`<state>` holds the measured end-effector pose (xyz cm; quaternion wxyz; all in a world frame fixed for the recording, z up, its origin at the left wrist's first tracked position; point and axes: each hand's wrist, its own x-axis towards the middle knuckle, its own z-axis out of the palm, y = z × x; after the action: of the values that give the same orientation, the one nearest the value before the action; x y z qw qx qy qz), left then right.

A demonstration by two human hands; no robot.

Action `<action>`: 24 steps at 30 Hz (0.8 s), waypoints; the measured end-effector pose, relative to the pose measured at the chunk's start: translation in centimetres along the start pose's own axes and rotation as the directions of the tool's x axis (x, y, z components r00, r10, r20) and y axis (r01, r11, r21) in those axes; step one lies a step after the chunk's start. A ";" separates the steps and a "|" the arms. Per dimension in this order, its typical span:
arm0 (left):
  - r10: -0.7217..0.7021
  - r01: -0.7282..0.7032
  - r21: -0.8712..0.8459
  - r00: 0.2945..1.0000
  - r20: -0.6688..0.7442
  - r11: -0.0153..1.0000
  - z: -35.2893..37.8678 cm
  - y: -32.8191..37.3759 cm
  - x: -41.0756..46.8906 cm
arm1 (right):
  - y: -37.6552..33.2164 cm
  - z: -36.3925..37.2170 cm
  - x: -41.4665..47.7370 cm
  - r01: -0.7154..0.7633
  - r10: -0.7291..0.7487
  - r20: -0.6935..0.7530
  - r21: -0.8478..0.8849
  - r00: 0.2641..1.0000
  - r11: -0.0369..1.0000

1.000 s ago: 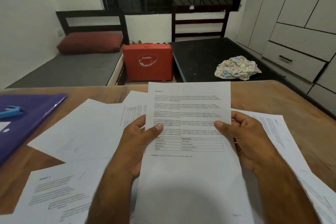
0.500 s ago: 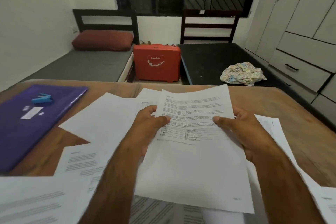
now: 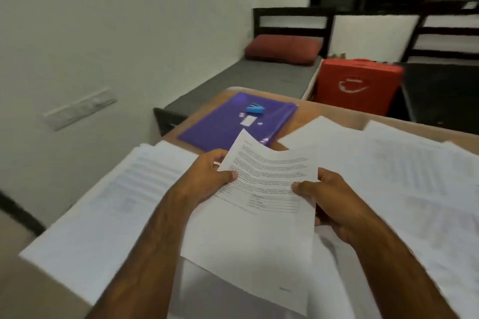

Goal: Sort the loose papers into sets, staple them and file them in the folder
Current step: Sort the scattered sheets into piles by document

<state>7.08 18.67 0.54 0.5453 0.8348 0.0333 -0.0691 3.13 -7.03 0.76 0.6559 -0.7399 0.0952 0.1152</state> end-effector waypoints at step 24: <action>0.037 0.343 0.669 0.874 -0.484 0.659 -17.6 -7.2 -5.2 | -2.9 21.5 1.5 0.104 -0.131 0.013 -0.691 0.991 0.715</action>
<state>2.43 37.84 1.75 0.1291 0.9679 0.2023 0.0748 4.40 14.64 0.62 0.3377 -0.9372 0.0107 0.0867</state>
